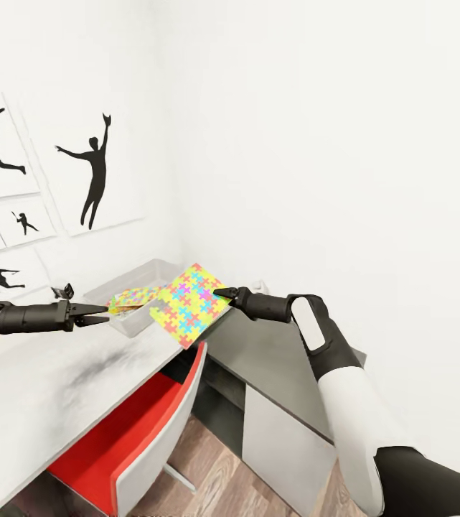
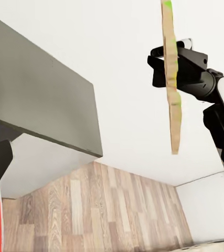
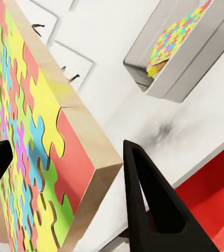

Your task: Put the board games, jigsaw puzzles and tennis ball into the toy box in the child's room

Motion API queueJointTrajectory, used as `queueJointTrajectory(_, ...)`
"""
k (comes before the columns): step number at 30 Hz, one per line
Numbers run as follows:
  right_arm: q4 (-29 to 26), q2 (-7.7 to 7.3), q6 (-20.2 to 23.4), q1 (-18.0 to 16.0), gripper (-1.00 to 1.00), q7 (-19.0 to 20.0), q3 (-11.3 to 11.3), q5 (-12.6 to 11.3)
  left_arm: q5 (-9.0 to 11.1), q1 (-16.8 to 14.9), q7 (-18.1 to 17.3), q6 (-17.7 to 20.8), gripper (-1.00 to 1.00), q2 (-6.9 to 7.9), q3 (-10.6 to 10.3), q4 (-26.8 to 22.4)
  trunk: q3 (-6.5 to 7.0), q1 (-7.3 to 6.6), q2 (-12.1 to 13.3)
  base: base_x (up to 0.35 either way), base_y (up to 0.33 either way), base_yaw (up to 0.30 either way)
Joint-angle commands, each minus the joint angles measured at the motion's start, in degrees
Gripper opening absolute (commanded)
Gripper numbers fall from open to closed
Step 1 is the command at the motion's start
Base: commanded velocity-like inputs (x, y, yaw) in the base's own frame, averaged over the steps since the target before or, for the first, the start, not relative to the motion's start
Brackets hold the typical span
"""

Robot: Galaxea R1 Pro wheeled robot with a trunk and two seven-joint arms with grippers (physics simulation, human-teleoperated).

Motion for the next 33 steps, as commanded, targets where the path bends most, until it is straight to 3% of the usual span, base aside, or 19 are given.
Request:
queueJointTrajectory(1, 0.0, 0.06, 0.4, -0.1, -1.00, 0.1, -0.3, 0.4, 0.1, -0.1, -0.3, 0.7, 1.00, 0.05, -0.2, 0.0, -0.14, 0.04, -0.1, 0.062, -0.193, 0.291)
queueJointTrajectory(9, 0.0, 0.06, 0.0, -0.1, -1.00, 0.1, -0.3, 0.4, 0.1, -0.1, -0.3, 0.9, 1.00, -0.02, -0.3, 0.0, -0.14, 0.04, -0.1, 0.124, -0.190, 0.291)
queueJointTrajectory(21, 0.0, 0.06, -0.4, -0.1, -1.00, 0.1, -0.3, 0.4, 0.0, -0.1, -0.3, 0.9, 1.00, -0.09, -0.3, 0.0, -0.14, 0.04, -0.1, 0.093, 0.017, 0.286)
queueJointTrajectory(33, 0.0, 0.06, -3.1, 0.0, -1.00, 0.1, -0.3, 0.3, 0.0, -0.1, -0.3, 0.9, 1.00, -0.17, -0.3, 0.0, -0.14, 0.04, -0.1, 0.035, 0.025, 0.046)
